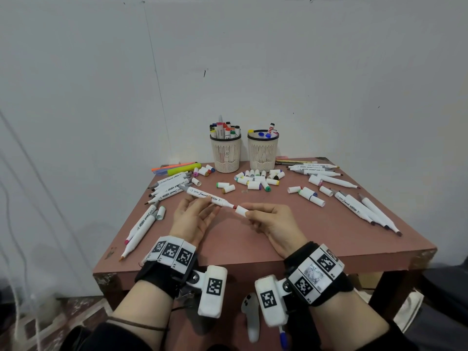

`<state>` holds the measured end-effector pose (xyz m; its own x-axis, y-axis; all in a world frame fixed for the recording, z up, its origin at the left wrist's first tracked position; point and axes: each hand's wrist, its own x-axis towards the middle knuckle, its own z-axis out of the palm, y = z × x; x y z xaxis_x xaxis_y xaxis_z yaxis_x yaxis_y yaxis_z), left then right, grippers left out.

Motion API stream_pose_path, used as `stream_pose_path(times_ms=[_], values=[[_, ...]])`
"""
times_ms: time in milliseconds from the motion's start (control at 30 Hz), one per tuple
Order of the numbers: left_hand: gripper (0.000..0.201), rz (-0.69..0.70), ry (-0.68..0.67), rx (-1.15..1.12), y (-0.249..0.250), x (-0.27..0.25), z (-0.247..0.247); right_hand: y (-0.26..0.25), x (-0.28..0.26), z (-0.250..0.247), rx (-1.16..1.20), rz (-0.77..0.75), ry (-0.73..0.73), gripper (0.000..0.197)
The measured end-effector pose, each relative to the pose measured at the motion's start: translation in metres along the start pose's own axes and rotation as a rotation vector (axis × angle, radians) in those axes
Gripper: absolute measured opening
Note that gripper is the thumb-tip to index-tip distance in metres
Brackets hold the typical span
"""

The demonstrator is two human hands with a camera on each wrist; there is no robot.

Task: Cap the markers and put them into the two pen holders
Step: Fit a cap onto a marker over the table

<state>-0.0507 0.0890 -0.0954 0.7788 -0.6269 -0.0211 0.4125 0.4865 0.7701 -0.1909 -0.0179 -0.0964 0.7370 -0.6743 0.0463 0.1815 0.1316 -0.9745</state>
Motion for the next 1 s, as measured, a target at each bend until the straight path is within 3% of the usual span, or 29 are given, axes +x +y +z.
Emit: stream_pose_path(times_ms=[533, 1000], values=[[0.019, -0.054, -0.121, 0.102, -0.0009, -0.0075, 0.0039, 0.0026, -0.0013, -0.0013, 0.022, 0.013, -0.079, 0.023], [0.007, -0.039, -0.159, 0.173, -0.0056, -0.0096, 0.0021, 0.0012, -0.001, -0.002, -0.004, 0.001, -0.107, 0.02]])
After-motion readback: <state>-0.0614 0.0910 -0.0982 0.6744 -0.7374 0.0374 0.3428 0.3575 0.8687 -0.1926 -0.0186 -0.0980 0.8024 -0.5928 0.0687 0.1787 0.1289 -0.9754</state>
